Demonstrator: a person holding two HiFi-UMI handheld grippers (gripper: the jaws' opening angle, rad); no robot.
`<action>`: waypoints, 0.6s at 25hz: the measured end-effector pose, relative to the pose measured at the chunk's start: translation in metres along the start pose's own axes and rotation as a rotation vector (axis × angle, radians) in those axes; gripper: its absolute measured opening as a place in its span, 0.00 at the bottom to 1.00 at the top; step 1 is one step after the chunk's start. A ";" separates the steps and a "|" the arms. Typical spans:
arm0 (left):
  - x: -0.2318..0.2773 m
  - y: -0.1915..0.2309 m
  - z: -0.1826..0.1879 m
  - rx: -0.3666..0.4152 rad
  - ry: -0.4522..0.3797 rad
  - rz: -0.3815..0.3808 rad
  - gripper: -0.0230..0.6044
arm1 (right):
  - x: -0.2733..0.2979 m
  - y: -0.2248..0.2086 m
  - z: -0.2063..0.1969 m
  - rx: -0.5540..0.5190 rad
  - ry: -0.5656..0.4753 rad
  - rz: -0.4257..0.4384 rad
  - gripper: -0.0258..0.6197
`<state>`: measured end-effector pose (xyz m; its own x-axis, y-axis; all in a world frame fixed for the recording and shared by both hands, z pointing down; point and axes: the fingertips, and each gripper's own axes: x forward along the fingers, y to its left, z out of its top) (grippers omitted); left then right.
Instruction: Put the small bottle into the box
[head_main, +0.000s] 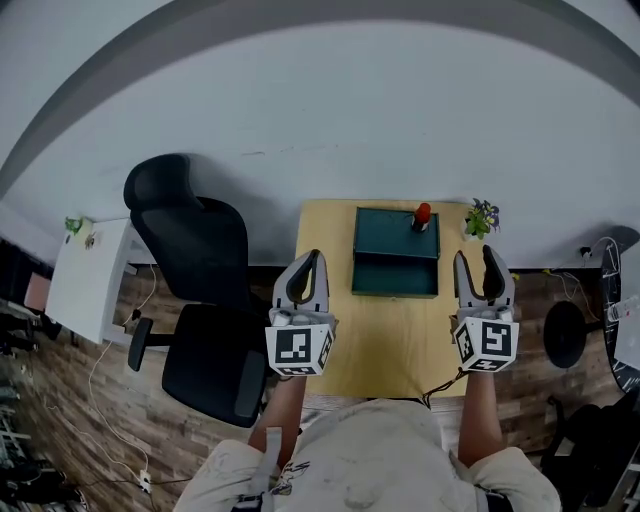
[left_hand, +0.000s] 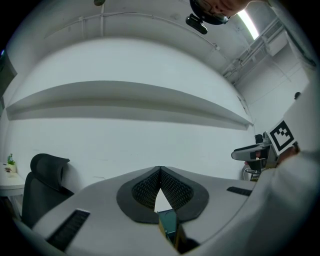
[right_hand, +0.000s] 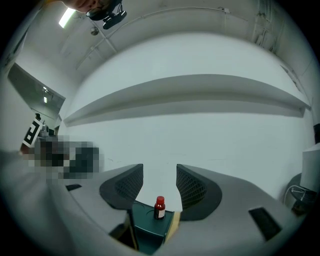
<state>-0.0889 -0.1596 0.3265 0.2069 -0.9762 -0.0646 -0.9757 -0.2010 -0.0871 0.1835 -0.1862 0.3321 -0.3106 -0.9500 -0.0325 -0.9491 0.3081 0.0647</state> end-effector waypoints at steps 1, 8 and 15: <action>0.004 -0.001 -0.001 0.001 0.001 -0.002 0.05 | 0.004 -0.001 -0.003 0.003 0.007 0.004 0.38; 0.028 -0.005 -0.016 0.008 0.028 -0.004 0.05 | 0.034 -0.003 -0.024 0.026 0.050 0.031 0.38; 0.039 -0.011 -0.038 0.008 0.073 -0.008 0.05 | 0.068 0.000 -0.057 0.060 0.121 0.077 0.38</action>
<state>-0.0731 -0.1984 0.3622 0.2090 -0.9779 0.0092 -0.9733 -0.2089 -0.0949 0.1653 -0.2535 0.3868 -0.3773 -0.9216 0.0908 -0.9253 0.3791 0.0026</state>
